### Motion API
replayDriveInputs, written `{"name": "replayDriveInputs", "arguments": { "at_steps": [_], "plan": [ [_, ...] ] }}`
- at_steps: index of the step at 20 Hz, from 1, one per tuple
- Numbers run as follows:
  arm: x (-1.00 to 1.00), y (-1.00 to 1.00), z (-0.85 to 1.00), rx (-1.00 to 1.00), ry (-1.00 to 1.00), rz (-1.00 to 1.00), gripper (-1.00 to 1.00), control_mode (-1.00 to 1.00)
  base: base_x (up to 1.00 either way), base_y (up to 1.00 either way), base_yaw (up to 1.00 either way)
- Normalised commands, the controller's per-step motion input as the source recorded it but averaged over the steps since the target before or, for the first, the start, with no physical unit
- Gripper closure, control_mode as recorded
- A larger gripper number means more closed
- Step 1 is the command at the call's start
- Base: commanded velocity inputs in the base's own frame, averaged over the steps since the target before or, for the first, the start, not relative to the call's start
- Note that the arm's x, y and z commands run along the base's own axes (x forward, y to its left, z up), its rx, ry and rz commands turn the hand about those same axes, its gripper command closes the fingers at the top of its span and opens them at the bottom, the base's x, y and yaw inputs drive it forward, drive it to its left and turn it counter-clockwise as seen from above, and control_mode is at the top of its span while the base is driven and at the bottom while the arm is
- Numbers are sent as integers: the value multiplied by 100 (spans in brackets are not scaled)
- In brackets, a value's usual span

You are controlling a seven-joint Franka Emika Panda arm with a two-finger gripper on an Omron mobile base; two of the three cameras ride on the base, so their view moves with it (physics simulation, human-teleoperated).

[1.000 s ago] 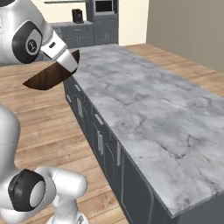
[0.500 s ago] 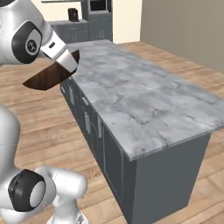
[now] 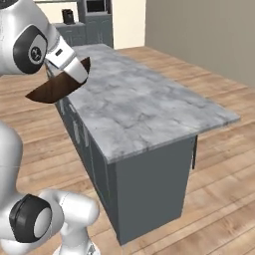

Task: Pick up the bowls from the cabinet and place each bowl in front of a stool on the dining counter.

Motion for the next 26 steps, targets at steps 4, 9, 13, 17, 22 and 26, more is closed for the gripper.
{"name": "replayDriveInputs", "arguments": {
  "at_steps": [4,9,13,17,22,26],
  "plan": [
    [0,0,0,0,0,0,100,100,-4,-71,-31],
    [0,0,0,0,0,0,100,100,0,-52,-49],
    [0,0,0,0,0,0,100,100,0,-44,-61],
    [0,0,0,0,0,0,100,100,3,-41,-63],
    [0,0,0,0,0,0,100,100,9,-33,-61],
    [0,0,0,0,0,0,100,100,1,-23,-60]
  ]
}}
